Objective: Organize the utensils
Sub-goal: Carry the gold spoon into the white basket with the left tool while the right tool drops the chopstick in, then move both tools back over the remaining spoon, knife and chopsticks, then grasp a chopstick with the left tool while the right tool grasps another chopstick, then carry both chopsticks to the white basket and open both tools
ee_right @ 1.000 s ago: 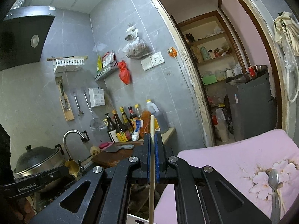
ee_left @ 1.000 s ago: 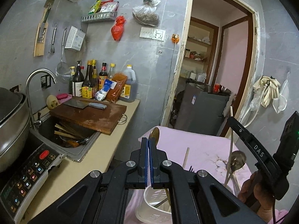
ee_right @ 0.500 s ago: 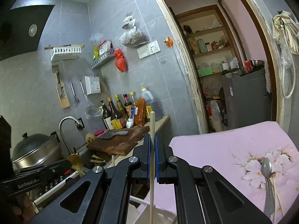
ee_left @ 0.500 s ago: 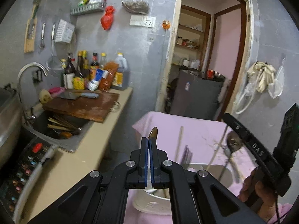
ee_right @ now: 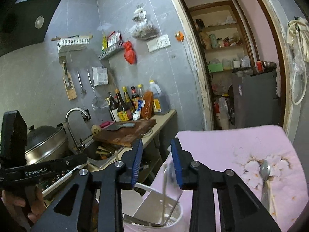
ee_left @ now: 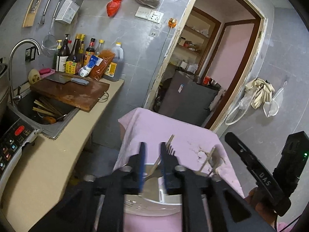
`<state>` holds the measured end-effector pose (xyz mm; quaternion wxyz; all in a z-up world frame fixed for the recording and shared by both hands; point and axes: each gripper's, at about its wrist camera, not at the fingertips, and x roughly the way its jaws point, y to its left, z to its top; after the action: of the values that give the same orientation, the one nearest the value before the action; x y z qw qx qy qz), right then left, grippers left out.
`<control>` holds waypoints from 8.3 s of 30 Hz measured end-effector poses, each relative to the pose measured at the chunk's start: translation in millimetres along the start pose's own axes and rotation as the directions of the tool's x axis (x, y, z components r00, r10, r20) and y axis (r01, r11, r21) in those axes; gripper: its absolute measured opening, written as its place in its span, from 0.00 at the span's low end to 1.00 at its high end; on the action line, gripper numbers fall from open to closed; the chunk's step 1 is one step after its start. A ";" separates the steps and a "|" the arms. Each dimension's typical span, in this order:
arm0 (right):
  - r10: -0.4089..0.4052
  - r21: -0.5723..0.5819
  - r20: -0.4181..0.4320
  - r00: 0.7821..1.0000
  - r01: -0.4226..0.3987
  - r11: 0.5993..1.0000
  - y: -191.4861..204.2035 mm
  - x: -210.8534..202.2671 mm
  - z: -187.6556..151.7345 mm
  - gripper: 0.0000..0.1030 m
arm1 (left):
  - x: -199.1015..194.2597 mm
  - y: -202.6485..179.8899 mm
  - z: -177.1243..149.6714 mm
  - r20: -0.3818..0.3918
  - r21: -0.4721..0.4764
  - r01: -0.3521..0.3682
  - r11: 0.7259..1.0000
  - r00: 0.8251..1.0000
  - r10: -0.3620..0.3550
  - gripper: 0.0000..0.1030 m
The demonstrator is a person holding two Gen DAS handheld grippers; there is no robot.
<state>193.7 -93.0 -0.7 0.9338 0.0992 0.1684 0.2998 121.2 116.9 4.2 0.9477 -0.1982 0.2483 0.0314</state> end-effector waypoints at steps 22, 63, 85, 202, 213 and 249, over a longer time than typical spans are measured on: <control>-0.255 -0.004 0.170 0.952 0.259 0.966 -98.7 -123.4 60.1 0.97 | 4.0 -150.0 -4.4 0.206 0.173 0.012 0.985 0.977 -0.048 1.00; -0.264 0.124 -0.270 0.926 0.305 0.944 -320.2 -73.5 -62.6 0.66 | 194.2 -250.2 -122.1 -0.221 0.202 0.045 0.978 0.975 0.000 0.79; -0.068 0.047 -0.511 0.857 0.107 0.993 -257.8 -4.3 -121.0 0.23 | 216.0 -216.8 -142.6 -0.378 0.127 0.138 0.982 0.922 -0.081 0.36; 0.080 0.163 0.115 0.990 -0.099 0.982 -87.3 -30.0 69.9 0.04 | 28.6 -142.5 61.7 0.043 0.126 0.171 0.977 0.983 -0.178 0.05; 0.106 0.255 0.195 0.975 -0.154 0.954 -13.7 18.9 34.5 0.04 | 19.1 -9.0 69.9 0.187 -0.050 0.087 0.995 0.979 -0.077 0.05; -0.053 0.093 0.162 0.985 0.038 0.995 -16.4 12.0 -23.6 0.09 | 36.0 11.8 -4.9 0.252 0.047 0.044 0.998 0.966 -0.054 0.10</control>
<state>202.6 -97.0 -30.3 0.9456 0.1616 0.1064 0.2614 148.6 124.4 -21.3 0.9760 -0.1790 0.1211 0.0277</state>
